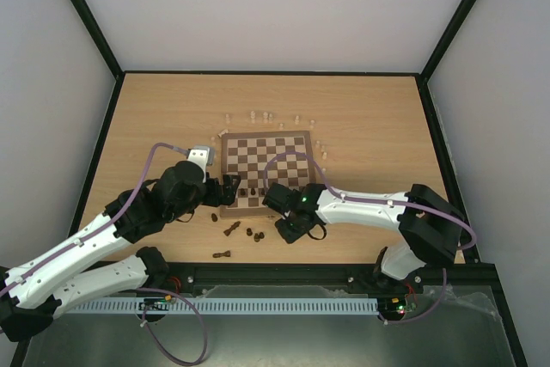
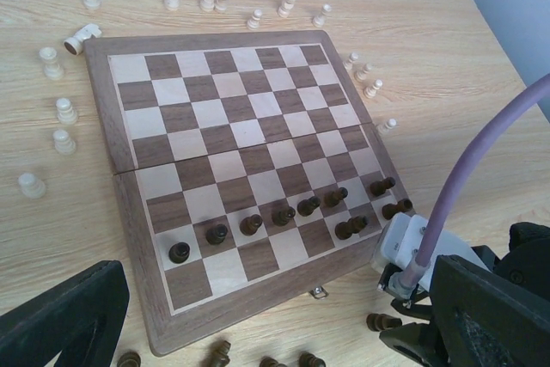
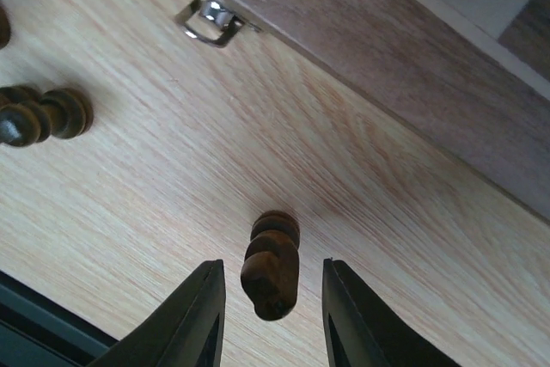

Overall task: Set up the chess pieces on the board
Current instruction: Pick up the chess piece at the center of the board.

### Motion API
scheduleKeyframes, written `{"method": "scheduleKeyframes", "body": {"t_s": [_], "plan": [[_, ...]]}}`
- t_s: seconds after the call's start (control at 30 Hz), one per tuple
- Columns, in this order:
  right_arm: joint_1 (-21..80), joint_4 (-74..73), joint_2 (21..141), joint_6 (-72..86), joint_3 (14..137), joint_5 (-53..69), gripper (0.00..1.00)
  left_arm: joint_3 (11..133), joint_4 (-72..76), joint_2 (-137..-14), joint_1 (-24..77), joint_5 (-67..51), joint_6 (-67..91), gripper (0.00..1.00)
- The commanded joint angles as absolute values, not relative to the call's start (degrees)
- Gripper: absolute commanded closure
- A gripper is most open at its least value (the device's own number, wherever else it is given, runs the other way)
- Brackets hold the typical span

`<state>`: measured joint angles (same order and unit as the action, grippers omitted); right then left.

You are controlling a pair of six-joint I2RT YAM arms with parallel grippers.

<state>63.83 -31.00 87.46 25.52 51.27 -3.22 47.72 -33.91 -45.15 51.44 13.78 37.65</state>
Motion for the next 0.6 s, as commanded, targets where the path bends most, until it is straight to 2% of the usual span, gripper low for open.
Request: {"method": "scheduleKeyframes", "body": {"t_s": [0.0, 0.3, 0.57], "plan": [[64.16, -31.9, 88.7, 25.13, 51.97, -3.99, 0.71, 48.09, -34.89, -44.57, 51.16, 14.5, 37.57, 0.01], [64.17, -31.84, 88.73, 26.11, 52.54, -4.75, 0.93, 47.82, -34.78, -44.38, 51.17, 14.59, 37.4, 0.01], [64.0, -37.85, 84.48, 30.3, 56.42, -8.83, 0.97, 48.03, -34.63, -44.65, 51.2, 14.32, 37.14, 0.01]]}}
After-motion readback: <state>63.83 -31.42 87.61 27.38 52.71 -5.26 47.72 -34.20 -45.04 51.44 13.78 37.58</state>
